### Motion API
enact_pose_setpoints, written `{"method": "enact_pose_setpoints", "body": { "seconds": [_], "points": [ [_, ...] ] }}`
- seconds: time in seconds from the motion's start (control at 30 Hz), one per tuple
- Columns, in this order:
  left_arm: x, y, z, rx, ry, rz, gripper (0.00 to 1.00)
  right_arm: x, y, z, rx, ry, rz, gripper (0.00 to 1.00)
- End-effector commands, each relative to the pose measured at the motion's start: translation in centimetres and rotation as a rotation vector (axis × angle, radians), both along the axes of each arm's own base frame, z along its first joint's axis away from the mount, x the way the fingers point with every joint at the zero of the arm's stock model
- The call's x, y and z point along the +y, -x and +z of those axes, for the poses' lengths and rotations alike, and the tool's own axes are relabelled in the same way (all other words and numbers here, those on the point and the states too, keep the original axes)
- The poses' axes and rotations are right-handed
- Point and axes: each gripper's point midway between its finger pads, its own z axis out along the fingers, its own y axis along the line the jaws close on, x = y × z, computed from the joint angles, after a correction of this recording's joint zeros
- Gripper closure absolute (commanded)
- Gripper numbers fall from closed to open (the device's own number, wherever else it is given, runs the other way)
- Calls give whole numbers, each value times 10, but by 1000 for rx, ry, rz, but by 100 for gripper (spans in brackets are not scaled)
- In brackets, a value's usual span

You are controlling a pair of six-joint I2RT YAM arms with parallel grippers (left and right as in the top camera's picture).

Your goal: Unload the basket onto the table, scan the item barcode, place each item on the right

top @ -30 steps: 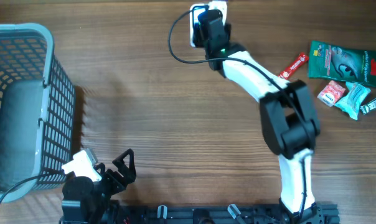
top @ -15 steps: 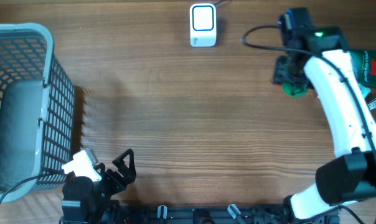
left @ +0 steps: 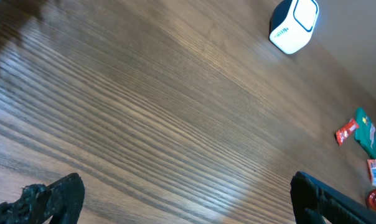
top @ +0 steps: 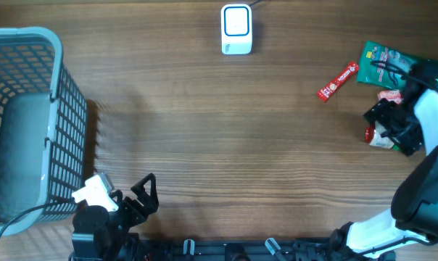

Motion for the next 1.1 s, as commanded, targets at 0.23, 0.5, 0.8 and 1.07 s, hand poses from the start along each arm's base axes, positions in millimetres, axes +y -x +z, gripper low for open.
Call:
{"method": "enact_pose_setpoints", "body": {
  "seconds": [0.23, 0.5, 0.8, 1.07],
  "points": [
    [0, -1, -1, 0, 5, 3, 0, 70, -52, 116, -293, -259, 211, 0],
    [0, -1, -1, 0, 5, 3, 0, 212, -8, 217, -516, -368, 445, 0],
    [0, -1, -1, 0, 5, 3, 0, 289, 34, 236, -509, -480, 548, 0],
    [0, -1, -1, 0, 5, 3, 0, 275, 26, 230, -519, -375, 557, 0]
  ]
}}
